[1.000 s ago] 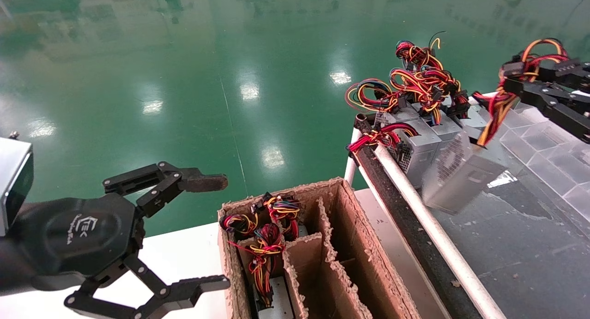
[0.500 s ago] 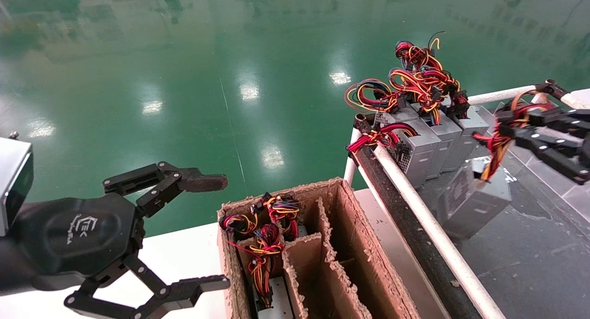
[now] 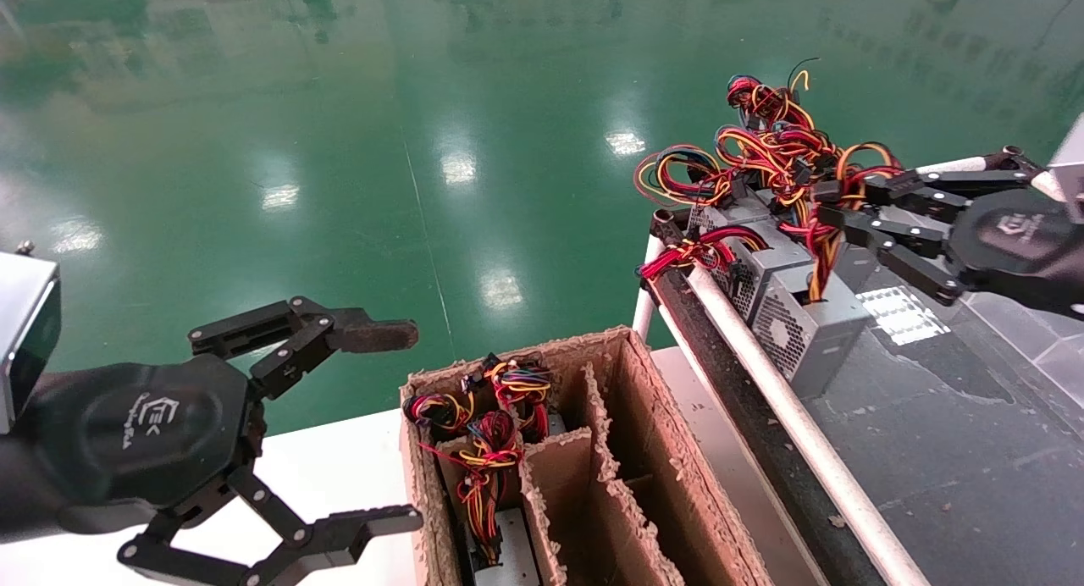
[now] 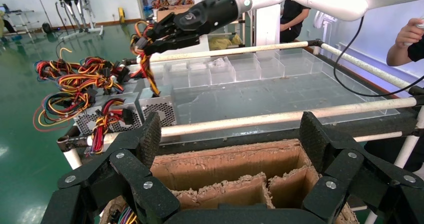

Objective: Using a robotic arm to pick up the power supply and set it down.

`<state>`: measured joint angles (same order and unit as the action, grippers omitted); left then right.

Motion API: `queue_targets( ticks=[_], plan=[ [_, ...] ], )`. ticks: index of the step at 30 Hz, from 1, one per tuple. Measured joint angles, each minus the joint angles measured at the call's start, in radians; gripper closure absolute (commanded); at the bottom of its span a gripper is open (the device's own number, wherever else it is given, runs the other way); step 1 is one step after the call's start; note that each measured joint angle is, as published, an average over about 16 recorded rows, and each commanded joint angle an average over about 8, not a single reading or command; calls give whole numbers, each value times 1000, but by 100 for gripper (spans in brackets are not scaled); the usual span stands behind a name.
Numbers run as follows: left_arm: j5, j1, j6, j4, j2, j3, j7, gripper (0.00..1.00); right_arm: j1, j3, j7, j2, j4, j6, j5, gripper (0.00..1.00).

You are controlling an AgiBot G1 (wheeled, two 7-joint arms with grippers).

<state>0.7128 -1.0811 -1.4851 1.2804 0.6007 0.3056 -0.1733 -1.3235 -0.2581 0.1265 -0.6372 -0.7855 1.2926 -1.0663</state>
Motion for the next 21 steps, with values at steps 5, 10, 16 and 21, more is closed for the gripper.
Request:
queue_targets(
  ticks=[5, 10, 16, 21],
  plan=[
    [0, 0, 0, 0, 0, 0, 0, 0, -30, -14, 27, -30, 21, -12, -27, 35],
    [0, 0, 0, 0, 0, 0, 0, 0, -46, -22, 43, -45, 39, -14, -41, 0],
    [0, 0, 0, 0, 0, 1, 0, 0, -55, -26, 38, -45, 57, 1, -43, 0],
    [-1, 0, 0, 0, 0, 1, 0, 0, -63, -32, 19, -39, 72, 23, -43, 0]
  ],
)
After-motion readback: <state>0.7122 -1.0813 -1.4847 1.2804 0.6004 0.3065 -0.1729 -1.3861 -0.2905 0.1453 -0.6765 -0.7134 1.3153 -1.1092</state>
